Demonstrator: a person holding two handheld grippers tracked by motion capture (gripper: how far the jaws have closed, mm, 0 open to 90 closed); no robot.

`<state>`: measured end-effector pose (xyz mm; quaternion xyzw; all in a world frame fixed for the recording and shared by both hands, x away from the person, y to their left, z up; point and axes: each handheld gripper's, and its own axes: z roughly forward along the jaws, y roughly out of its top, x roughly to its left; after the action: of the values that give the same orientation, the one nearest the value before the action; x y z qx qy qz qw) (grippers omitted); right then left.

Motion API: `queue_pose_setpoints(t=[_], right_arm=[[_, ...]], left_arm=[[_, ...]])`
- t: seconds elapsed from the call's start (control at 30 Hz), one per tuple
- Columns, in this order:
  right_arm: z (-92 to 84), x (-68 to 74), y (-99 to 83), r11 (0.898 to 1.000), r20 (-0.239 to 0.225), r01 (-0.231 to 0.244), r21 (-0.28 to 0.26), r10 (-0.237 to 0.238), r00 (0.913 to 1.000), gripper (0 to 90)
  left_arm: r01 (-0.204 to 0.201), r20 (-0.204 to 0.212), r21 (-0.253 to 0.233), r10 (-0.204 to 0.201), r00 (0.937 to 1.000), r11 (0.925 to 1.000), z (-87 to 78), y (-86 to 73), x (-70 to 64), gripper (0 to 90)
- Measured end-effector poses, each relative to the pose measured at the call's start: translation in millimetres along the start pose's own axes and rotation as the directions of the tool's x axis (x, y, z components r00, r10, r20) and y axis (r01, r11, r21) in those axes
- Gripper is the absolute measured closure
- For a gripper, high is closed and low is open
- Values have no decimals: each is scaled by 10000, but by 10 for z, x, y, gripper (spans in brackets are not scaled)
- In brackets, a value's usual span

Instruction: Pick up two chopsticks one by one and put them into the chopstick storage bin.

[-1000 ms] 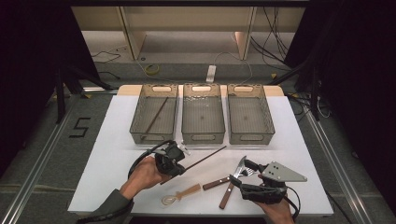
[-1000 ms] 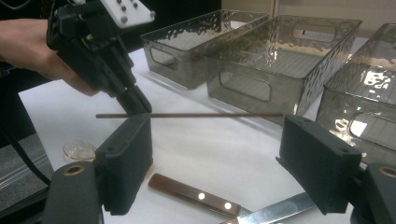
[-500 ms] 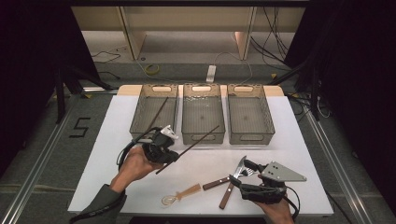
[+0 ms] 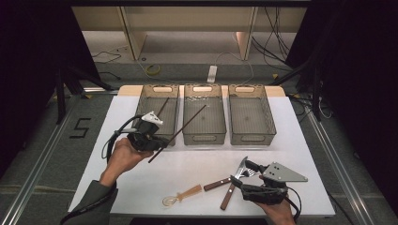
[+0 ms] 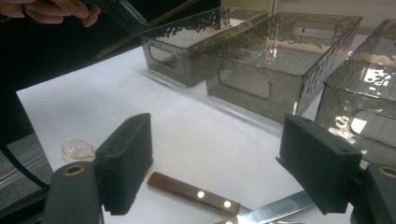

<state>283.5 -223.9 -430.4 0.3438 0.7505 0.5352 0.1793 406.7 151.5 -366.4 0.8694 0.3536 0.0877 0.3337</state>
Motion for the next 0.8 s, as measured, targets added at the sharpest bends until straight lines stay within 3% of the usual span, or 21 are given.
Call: queue_pose_setpoints(t=[0.37, 0.57, 0.8], right_arm=[[11, 3, -6, 10000, 0, -14, 46, 14, 10000, 261], [6, 1, -5, 10000, -4, -19, 38, 19, 10000, 261], [20, 3, -13, 10000, -28, -35, 90, 35, 10000, 261]], left_arm=[[678, -415, -518, -700, 9967, 9963, -67, 59, 266, 845], [1110, -637, -763, -1160, 9912, 9909, -79, 102, 453, 844], [1326, -972, -914, -1414, 9852, 9869, -73, 188, 624, 844]])
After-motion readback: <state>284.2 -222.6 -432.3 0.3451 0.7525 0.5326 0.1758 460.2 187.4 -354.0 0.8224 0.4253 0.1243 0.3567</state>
